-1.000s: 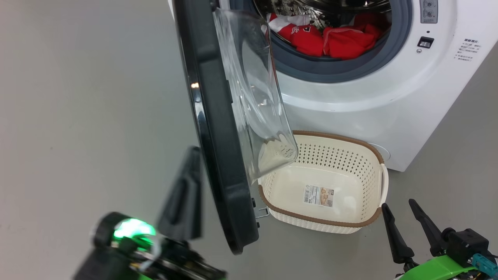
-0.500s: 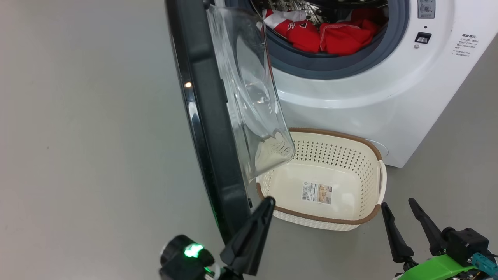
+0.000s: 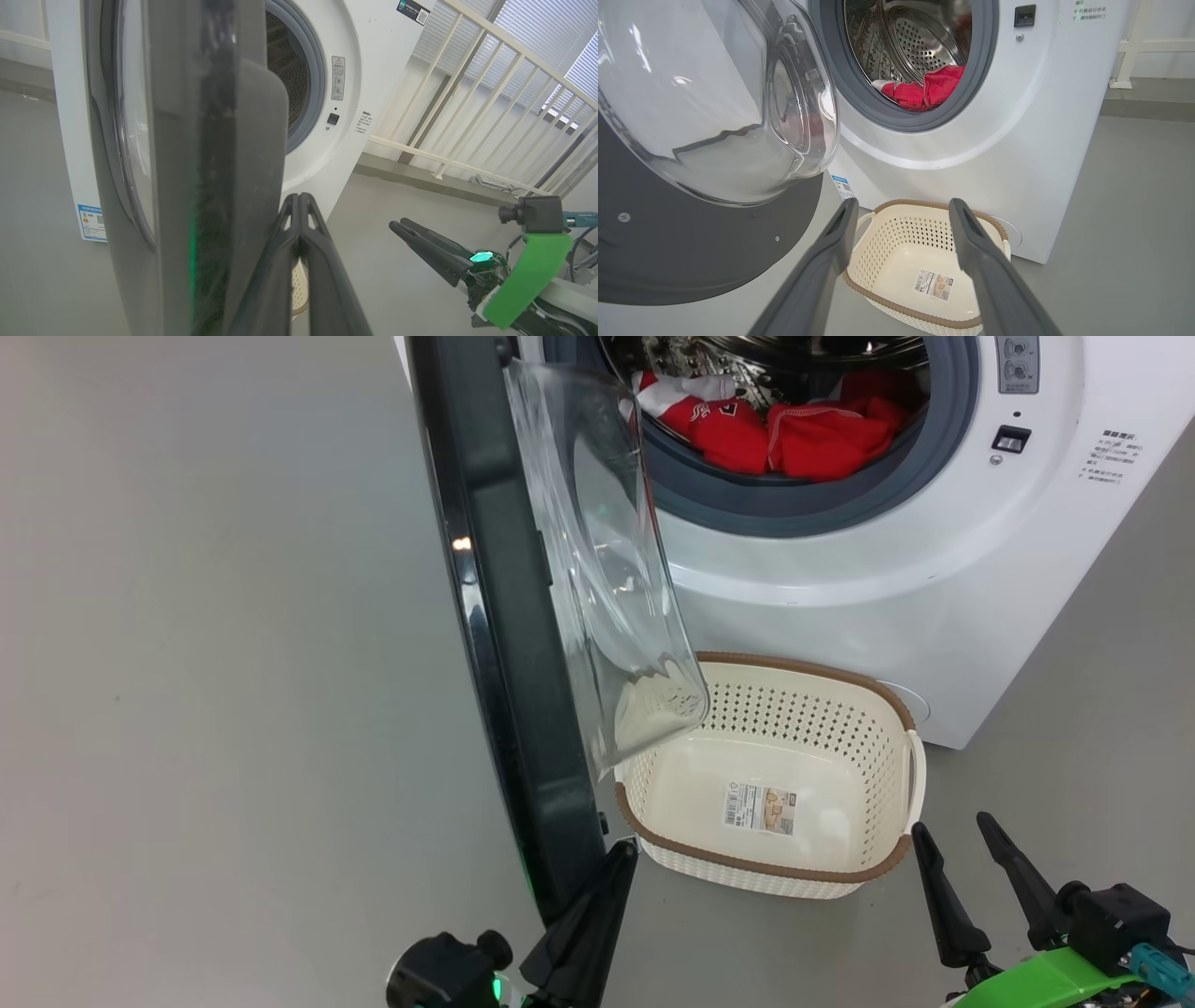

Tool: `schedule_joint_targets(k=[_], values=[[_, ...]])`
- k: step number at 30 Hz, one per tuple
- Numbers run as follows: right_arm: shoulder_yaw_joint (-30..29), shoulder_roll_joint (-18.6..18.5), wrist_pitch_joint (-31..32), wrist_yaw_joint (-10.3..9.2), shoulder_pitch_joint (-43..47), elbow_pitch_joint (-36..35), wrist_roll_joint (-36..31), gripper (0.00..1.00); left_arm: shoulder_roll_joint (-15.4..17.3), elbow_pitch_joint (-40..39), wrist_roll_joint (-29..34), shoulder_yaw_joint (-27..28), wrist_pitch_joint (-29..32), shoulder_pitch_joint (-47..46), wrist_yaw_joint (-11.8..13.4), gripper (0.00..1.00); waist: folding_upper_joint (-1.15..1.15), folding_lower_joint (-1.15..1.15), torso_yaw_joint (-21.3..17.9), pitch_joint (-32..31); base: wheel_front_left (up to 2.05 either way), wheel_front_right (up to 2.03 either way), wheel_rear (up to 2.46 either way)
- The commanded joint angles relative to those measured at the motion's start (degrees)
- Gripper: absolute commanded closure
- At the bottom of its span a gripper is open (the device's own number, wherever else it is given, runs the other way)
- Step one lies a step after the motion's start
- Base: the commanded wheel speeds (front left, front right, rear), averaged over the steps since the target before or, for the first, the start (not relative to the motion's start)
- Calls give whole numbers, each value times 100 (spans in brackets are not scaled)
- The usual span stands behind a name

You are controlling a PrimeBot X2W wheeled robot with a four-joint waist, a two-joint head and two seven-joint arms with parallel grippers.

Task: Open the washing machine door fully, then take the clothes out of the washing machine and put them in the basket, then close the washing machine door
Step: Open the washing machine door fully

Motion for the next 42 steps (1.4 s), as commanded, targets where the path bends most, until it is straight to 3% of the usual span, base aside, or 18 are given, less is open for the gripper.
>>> schedule_joint_targets(k=[1,18,42], values=[[136,-45,-52,42,-109,-142,49,0,11,-73,-53,237,-29,-100,38,100,0,0,6,-8,0,0,0],[86,-9,-52,42,-44,-216,25,0,11,-50,10,897,-29,194,145,100,0,0,154,-65,0,0,0],[89,-16,-52,42,-143,-277,42,0,11,-181,193,2673,-29,276,314,100,0,0,82,67,0,0,0]])
